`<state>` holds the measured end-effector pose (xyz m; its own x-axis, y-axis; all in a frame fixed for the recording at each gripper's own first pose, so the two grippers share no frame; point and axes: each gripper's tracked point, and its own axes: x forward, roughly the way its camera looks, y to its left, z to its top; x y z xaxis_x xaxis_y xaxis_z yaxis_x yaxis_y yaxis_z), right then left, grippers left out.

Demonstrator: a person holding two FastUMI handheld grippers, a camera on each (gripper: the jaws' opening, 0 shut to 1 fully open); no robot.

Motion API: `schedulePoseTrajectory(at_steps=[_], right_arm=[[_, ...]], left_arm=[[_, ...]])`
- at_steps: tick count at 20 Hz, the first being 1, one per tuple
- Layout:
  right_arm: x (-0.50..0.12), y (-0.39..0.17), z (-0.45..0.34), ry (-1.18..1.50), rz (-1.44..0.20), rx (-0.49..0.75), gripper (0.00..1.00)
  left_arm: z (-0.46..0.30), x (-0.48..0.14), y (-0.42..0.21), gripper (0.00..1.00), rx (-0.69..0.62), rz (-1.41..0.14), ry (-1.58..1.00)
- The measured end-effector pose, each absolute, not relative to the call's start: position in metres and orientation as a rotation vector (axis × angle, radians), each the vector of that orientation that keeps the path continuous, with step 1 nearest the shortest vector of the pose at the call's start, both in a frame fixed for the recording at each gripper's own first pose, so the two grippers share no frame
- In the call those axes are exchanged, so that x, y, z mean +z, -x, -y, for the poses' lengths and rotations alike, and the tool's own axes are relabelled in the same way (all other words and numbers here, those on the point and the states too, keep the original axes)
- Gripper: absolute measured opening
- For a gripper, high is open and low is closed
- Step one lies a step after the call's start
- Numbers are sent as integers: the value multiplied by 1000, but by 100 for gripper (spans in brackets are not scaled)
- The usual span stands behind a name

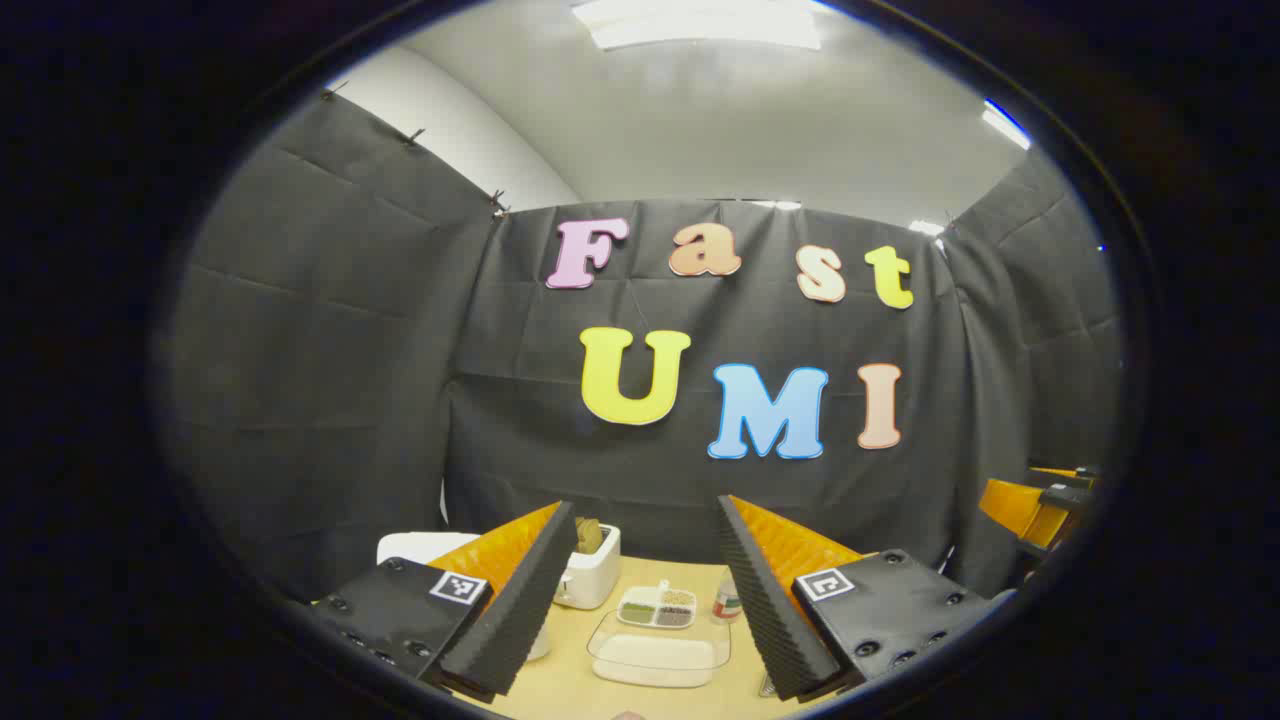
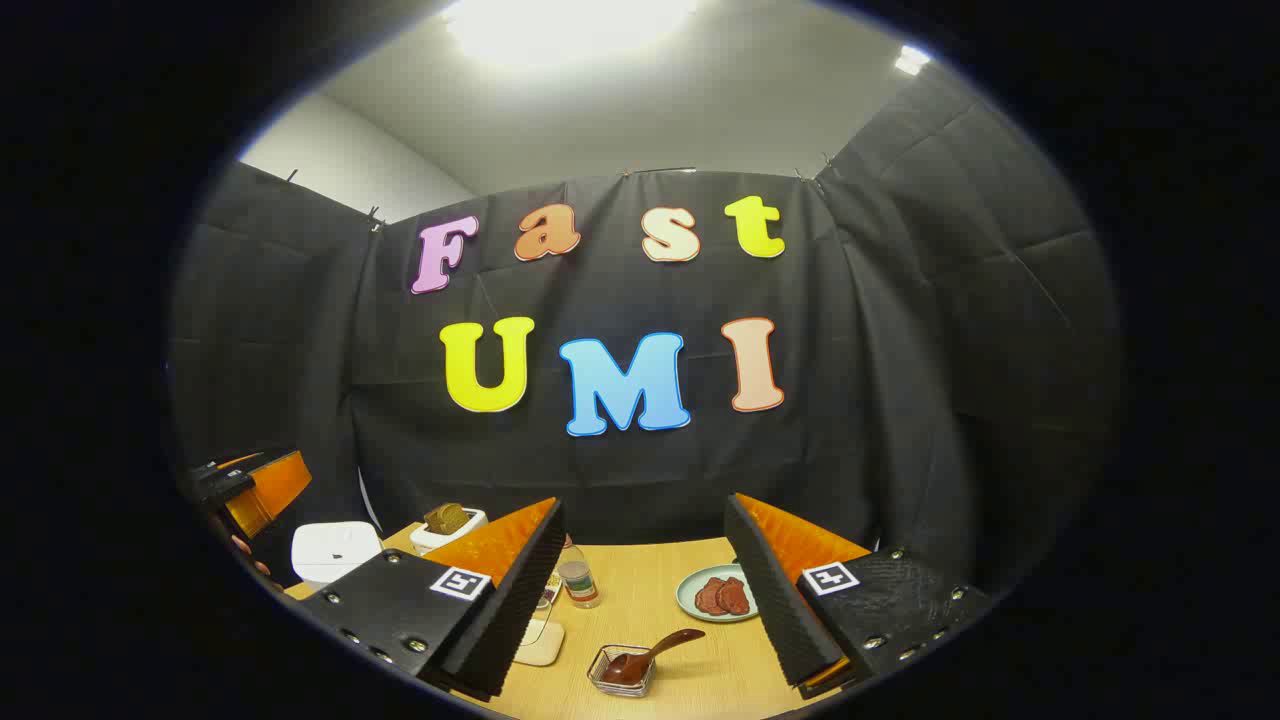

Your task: Close the left gripper, press the button to open the rice cooker; take a wooden spoon from the chopstick holder with the right hand, scoop a spoonful of rice and pour it into the rice cooker, then put the wooden spoon back into the chopstick holder.

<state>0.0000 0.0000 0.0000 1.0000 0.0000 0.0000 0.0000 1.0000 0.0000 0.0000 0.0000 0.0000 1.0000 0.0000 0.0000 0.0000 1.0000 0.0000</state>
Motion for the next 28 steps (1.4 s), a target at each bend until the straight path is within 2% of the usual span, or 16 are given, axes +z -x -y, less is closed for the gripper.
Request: schedulePoseTrajectory(at_steps=[21, 28], right_arm=[[-7, -2, -5, 33, 9, 27, 97], [-24, -8, -14, 6, -41, 69, 98]], left_arm=[[-10, 9, -11, 98, -23, 35, 16], [-22, 6, -23, 97, -2, 33, -75]])
